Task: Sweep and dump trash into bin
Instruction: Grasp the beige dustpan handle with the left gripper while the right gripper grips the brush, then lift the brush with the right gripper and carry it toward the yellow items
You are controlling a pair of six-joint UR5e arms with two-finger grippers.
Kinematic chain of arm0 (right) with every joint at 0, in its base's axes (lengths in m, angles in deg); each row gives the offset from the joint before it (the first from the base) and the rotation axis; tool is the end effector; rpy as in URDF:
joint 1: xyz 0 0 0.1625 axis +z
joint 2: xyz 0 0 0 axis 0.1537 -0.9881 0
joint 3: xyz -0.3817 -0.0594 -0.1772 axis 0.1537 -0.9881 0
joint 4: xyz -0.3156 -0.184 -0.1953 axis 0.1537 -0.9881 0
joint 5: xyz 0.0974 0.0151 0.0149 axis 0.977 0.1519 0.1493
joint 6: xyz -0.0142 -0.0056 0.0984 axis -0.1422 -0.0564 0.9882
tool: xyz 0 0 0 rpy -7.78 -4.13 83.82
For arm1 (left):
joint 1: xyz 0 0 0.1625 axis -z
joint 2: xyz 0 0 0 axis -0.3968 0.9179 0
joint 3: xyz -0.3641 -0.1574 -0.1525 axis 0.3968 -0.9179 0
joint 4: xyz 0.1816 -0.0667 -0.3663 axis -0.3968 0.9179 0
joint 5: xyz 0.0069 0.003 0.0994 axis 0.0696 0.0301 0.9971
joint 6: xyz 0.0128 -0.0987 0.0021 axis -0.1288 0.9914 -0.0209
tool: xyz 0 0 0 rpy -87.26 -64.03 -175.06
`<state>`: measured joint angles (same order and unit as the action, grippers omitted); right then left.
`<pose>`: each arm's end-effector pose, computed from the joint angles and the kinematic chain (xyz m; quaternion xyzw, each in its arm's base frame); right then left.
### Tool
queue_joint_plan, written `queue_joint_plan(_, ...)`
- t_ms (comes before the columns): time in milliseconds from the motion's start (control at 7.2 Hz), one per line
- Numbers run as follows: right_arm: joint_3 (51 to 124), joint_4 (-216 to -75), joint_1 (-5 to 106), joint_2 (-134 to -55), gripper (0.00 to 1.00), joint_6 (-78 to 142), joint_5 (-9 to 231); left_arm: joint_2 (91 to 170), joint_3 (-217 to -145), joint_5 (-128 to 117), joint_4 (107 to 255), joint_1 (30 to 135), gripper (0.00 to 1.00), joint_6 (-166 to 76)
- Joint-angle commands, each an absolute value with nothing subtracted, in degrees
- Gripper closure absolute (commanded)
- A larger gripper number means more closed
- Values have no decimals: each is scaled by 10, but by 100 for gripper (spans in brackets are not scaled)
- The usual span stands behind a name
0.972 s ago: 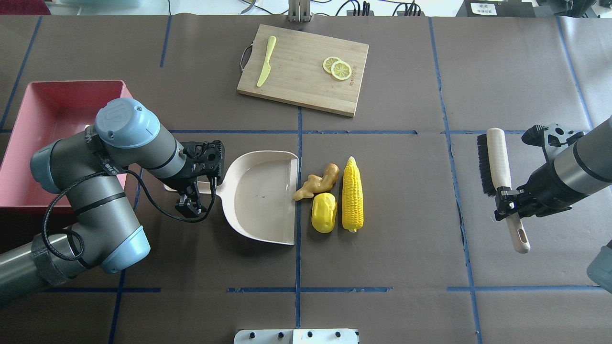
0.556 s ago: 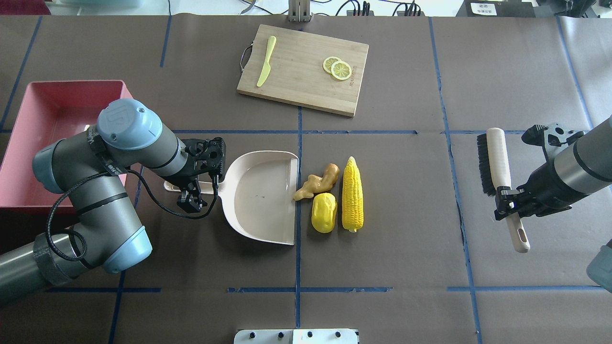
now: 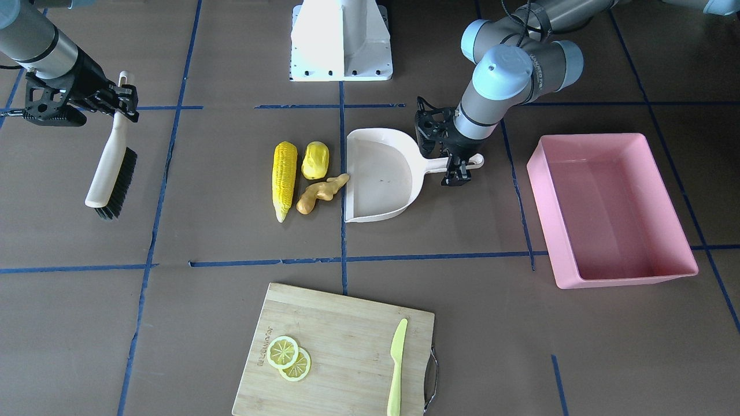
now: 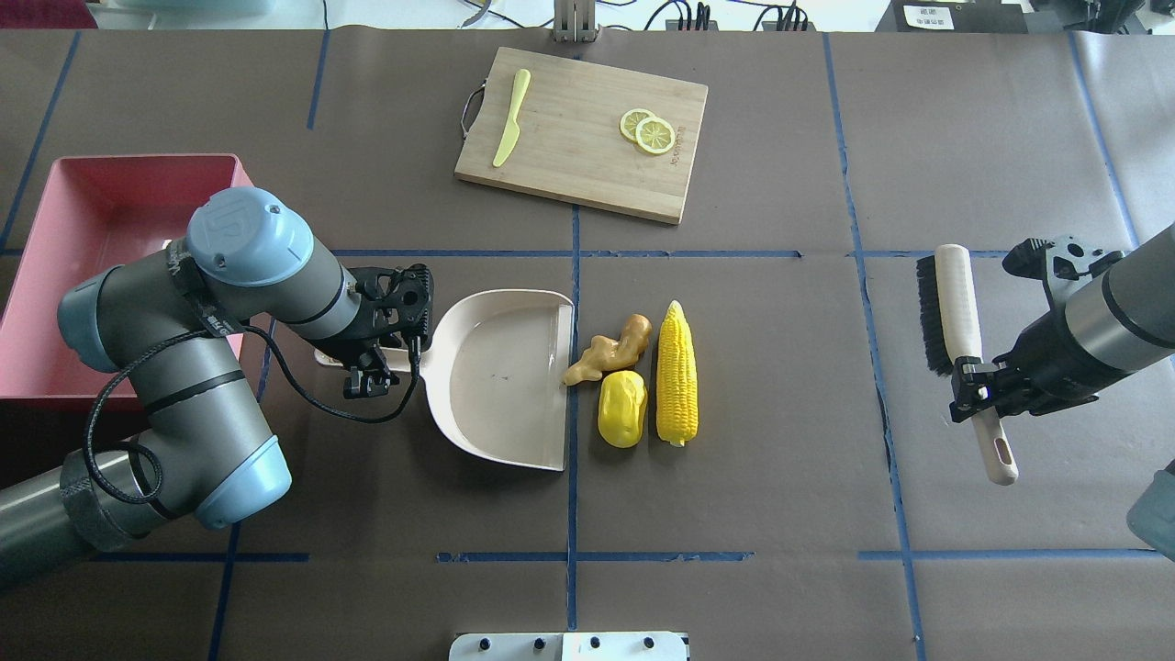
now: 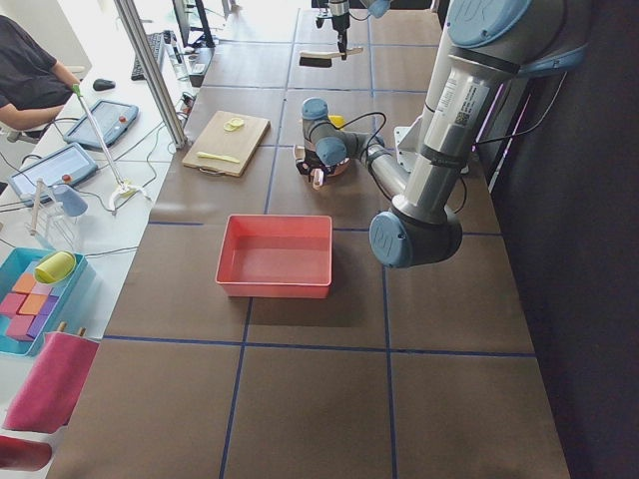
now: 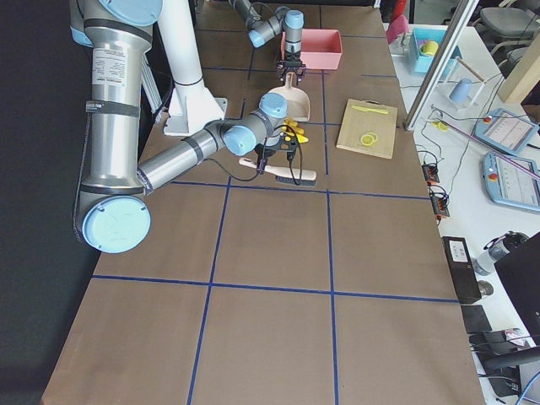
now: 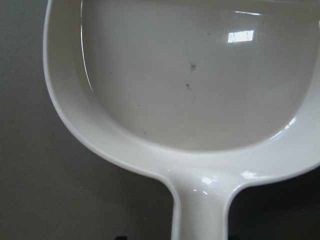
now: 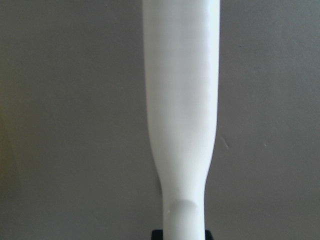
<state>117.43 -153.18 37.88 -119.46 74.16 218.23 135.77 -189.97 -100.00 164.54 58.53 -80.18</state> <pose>-0.2487 -0.3650 0.4116 -0.0859 -0.4166 0.0231 0.9047 0.4666 -0.4381 0.3183 0.2914 0.3087 0.6174 0.6622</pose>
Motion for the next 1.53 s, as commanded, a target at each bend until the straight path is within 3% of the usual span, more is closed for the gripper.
queue_joint_plan(0, 1175, -1532, 379, -1194, 100, 742, 2194, 1358, -1933, -1000, 1572, 585, 97, -802)
queue_joint_plan(556, 1169, -1550, 346, -1158, 100, 748, 2196, 1360, -1934, -998, 1569, 583, 100, -802)
queue_joint_plan(1389, 1169, -1896, 223, -919, 100, 750, 2113, 1367, -1926, -995, 1567, 575, 100, -801)
